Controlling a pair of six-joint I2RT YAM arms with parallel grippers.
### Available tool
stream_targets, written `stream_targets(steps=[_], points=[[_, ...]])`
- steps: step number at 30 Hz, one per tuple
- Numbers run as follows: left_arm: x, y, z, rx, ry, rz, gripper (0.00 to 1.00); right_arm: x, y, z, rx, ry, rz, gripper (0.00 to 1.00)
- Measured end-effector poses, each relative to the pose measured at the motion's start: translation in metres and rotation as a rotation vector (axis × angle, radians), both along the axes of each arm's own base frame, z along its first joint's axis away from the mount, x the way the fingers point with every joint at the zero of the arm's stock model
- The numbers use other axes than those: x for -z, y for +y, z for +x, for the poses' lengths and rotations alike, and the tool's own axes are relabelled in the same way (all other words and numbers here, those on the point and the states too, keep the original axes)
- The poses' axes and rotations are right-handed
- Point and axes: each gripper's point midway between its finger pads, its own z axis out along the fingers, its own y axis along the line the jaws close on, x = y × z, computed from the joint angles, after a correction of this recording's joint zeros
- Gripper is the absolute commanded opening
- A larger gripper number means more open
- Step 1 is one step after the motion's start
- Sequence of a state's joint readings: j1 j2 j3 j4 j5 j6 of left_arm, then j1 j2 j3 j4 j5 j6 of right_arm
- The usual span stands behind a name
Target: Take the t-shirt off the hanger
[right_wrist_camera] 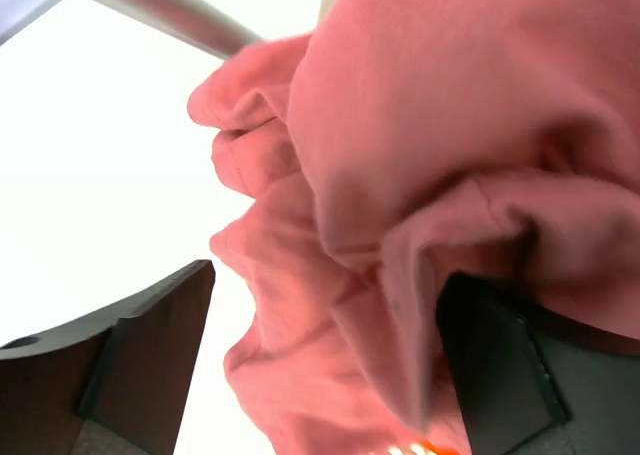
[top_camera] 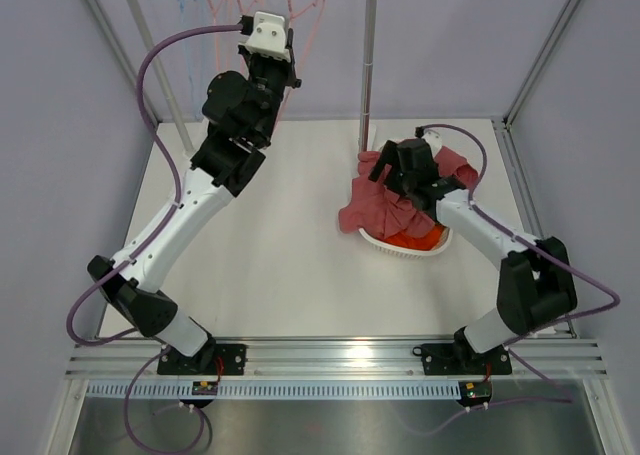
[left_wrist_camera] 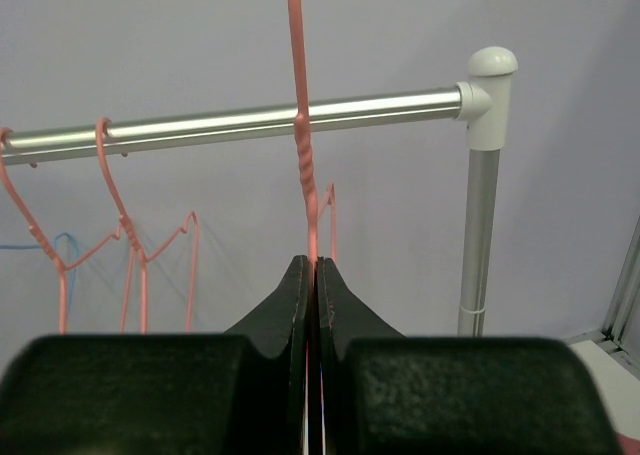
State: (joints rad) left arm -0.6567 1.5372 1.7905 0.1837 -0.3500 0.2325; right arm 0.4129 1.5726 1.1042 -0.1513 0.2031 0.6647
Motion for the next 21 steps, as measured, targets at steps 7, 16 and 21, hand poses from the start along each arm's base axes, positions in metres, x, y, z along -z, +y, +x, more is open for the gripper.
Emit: stream_targets(steps=[7,16,21], points=[[0.027,-0.007,0.037,-0.025,0.038,0.03,0.0,-0.111,-0.05,-0.038,0.051,-0.163,-0.133,0.99],[0.049,-0.004,0.07,-0.06,0.07,0.031,0.0,-0.193,-0.067,-0.067,0.029,-0.34,-0.151,0.99],[0.039,-0.004,0.077,-0.066,0.044,0.011,0.0,-0.197,-0.072,-0.076,0.013,-0.346,-0.176,0.99]])
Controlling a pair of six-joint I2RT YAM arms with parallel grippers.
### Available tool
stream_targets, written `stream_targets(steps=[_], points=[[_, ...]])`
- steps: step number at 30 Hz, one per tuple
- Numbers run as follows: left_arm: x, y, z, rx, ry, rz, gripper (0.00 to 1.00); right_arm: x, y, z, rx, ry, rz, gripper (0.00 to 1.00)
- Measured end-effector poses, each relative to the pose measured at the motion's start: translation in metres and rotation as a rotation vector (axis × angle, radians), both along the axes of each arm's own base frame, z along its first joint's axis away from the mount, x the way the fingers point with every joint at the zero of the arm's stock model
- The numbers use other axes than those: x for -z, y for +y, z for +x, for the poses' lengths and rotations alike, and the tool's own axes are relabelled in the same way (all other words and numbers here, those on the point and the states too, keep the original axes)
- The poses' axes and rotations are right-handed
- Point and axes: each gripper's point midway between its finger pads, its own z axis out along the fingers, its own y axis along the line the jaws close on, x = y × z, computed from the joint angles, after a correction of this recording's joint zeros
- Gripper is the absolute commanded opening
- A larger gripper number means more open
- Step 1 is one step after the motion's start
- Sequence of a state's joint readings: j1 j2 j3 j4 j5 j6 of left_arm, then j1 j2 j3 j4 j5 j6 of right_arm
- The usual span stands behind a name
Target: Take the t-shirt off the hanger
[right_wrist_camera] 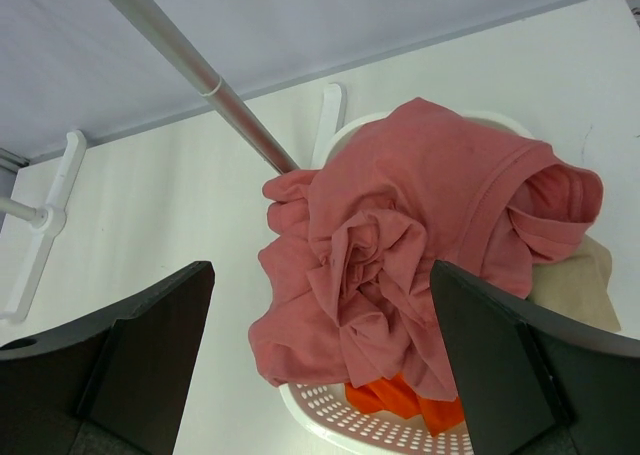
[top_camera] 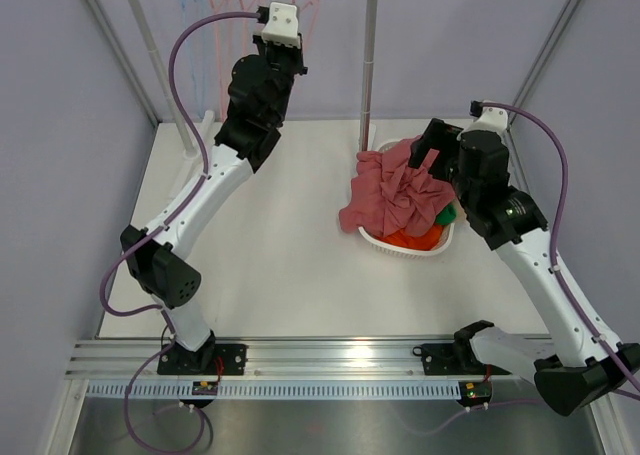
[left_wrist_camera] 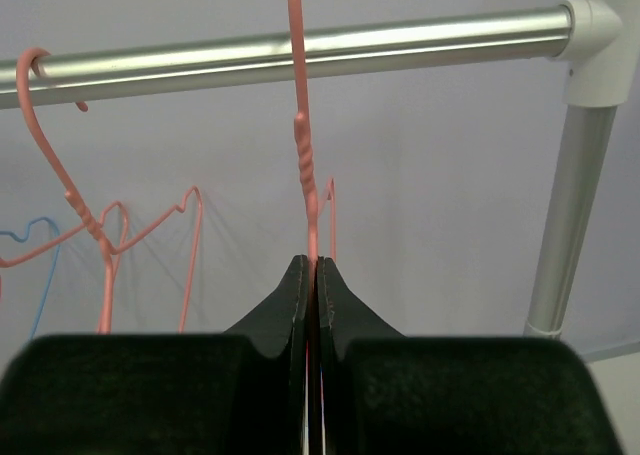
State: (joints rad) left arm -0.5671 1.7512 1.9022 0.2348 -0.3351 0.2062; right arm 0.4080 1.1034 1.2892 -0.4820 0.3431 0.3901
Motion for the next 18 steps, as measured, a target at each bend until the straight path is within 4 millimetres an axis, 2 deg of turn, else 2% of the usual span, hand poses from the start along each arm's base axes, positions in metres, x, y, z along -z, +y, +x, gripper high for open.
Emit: stream_targets(steps=[6,18], points=[[-0.004,0.003,0.001,-0.004,-0.024,-0.021,0.0,-0.01,-0.004,-0.01,-0.01,-0.027,-0.01,0.99],[-0.009,0.005,0.007,-0.015,-0.051,-0.036,0.0,-0.016,-0.001,-0.013,-0.046,-0.036,-0.016,1.0]])
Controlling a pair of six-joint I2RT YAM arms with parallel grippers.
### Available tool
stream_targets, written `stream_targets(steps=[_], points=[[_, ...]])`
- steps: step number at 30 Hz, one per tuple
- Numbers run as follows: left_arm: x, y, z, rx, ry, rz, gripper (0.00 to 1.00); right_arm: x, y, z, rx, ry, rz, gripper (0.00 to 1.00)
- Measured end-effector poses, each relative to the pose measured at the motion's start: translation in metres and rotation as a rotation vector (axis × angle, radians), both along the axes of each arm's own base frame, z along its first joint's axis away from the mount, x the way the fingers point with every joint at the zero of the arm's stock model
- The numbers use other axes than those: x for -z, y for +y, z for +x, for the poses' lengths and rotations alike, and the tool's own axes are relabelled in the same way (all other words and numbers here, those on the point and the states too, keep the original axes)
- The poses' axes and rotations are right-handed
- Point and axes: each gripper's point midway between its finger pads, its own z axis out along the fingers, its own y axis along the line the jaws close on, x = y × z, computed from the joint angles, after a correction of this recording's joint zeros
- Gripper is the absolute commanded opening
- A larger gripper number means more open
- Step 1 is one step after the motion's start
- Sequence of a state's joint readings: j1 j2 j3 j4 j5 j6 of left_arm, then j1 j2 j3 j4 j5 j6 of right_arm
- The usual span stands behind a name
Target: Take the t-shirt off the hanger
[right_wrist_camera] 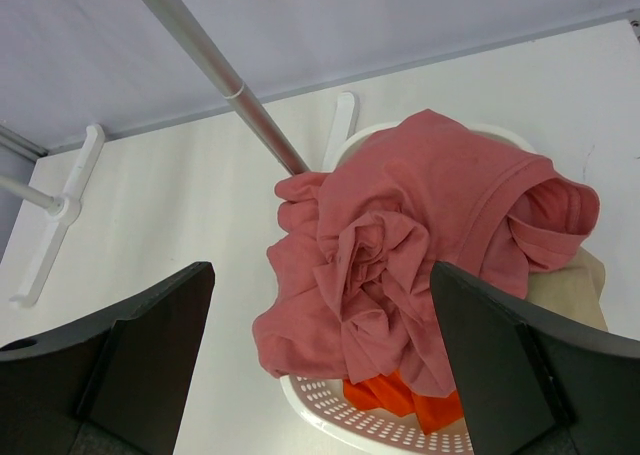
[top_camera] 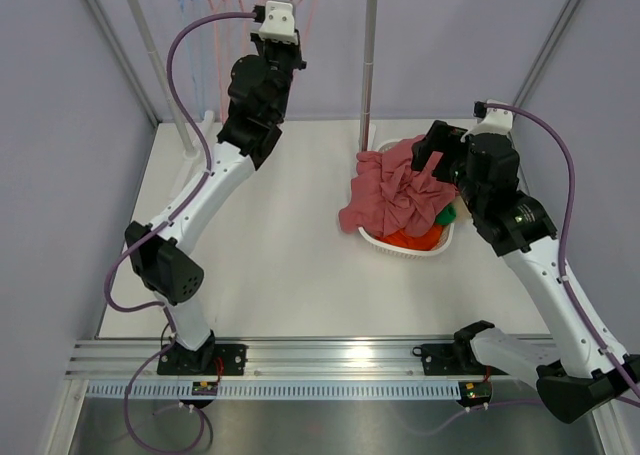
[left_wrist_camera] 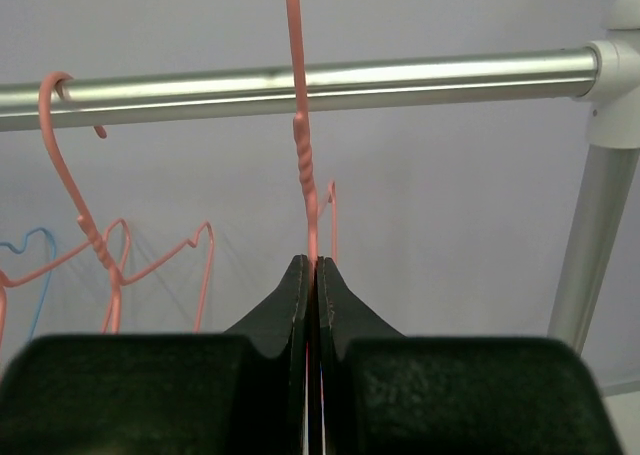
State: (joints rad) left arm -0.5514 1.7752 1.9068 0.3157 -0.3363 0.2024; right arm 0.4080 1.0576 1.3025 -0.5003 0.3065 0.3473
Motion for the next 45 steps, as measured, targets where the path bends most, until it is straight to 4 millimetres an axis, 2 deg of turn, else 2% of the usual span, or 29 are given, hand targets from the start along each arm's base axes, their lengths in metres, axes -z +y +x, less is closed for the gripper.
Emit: stream_targets(steps=[3,5,6,8,15,16,17,19,22,24,27,30,32,33,35,38,40,45], points=[[0.011,-0.003,0.011,-0.005,0.017,0.009,0.02,-0.001,0.001,-0.002,-0.012,-0.004,0.001,0.99],[0.022,-0.006,0.018,-0.006,0.037,0.019,0.08,-0.002,0.001,-0.003,-0.014,-0.006,0.002,1.0],[0.027,-0.007,0.021,-0.007,0.046,0.023,0.15,-0.003,0.001,-0.003,-0.014,-0.006,0.002,0.99],[0.033,-0.008,0.023,-0.005,0.06,0.027,0.22,-0.004,0.001,-0.004,-0.015,-0.01,0.004,0.99],[0.033,-0.008,0.023,-0.004,0.055,0.02,0.36,-0.005,0.004,-0.006,-0.036,-0.012,0.011,0.99],[0.034,-0.008,0.023,-0.005,0.056,0.023,0.39,-0.005,0.004,-0.006,-0.038,-0.012,0.011,1.0],[0.034,-0.008,0.022,-0.006,0.056,0.025,0.46,-0.005,0.005,-0.006,-0.039,-0.012,0.012,0.99],[0.033,-0.006,0.02,-0.008,0.056,0.033,0.52,-0.005,0.005,-0.006,-0.039,-0.013,0.012,1.0],[0.028,0.0,0.011,-0.012,0.047,0.039,0.54,-0.006,0.005,-0.006,-0.04,-0.014,0.013,0.99],[0.018,0.004,-0.003,-0.01,0.033,0.041,0.57,-0.006,0.005,-0.007,-0.046,-0.015,0.013,1.0],[-0.002,0.009,-0.035,0.003,-0.004,0.042,0.69,-0.007,0.007,-0.008,-0.065,-0.021,0.003,0.99],[-0.035,0.009,-0.084,0.039,-0.068,0.024,0.79,-0.005,0.008,-0.008,-0.078,-0.022,-0.023,0.99],[-0.052,0.011,-0.12,0.076,-0.1,0.001,0.94,-0.004,0.009,-0.008,-0.096,-0.024,-0.04,0.99],[-0.055,0.013,-0.136,0.098,-0.108,-0.008,0.99,-0.004,0.01,-0.008,-0.105,-0.026,-0.045,0.99],[-0.055,0.027,-0.165,0.131,-0.103,-0.043,0.99,-0.006,0.013,-0.01,-0.128,-0.036,-0.051,0.99],[-0.031,0.057,-0.195,0.145,-0.053,-0.095,0.99,-0.013,0.017,-0.016,-0.169,-0.062,-0.047,1.0],[-0.006,0.071,-0.211,0.156,-0.003,-0.121,0.99,-0.019,0.02,-0.023,-0.198,-0.085,-0.033,1.0],[0.056,0.088,-0.231,0.166,0.144,-0.125,0.99,-0.023,0.026,-0.039,-0.257,-0.11,0.005,0.99]])
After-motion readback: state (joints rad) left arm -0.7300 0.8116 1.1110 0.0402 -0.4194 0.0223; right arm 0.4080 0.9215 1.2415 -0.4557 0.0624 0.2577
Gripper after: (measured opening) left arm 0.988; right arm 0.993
